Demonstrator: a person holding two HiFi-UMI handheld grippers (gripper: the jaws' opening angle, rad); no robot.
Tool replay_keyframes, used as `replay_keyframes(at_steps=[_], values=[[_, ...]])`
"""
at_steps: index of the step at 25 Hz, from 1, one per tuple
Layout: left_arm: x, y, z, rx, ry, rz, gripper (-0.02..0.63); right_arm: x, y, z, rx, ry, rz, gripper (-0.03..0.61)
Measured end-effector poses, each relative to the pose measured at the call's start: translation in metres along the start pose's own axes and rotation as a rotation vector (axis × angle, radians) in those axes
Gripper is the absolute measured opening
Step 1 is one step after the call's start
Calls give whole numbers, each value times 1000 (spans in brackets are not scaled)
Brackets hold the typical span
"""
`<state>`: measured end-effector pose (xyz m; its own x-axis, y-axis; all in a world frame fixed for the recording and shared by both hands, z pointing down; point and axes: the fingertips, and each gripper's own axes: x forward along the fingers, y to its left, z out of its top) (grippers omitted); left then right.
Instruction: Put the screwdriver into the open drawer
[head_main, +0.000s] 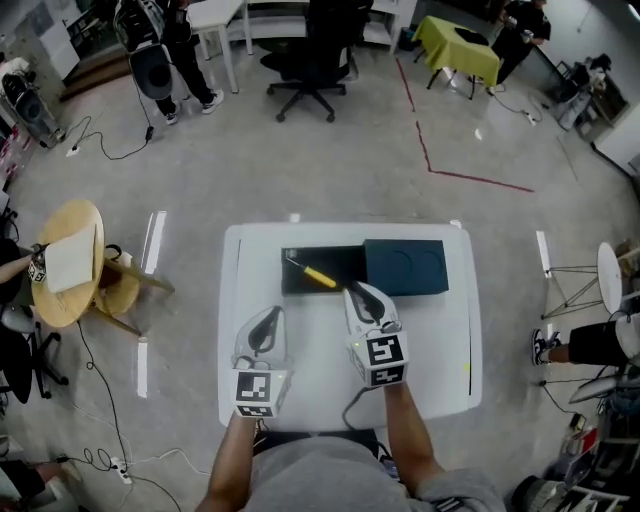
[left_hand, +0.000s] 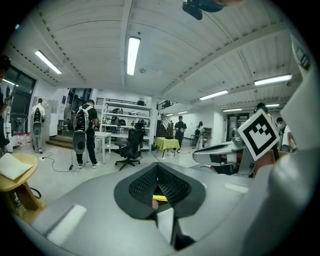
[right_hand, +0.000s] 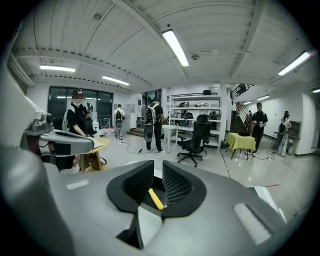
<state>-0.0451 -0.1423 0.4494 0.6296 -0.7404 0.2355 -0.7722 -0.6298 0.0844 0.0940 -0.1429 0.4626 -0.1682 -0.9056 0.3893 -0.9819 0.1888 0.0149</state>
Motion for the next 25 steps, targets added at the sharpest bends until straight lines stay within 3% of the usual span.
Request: replay_keyframes(at_steps=[10, 25], values=[[1, -47, 15, 50, -25, -179, 12, -63, -12, -11, 66, -50, -182, 5], [-7, -112, 13, 113, -19, -423, 11, -144, -19, -35, 135, -79, -412, 3]])
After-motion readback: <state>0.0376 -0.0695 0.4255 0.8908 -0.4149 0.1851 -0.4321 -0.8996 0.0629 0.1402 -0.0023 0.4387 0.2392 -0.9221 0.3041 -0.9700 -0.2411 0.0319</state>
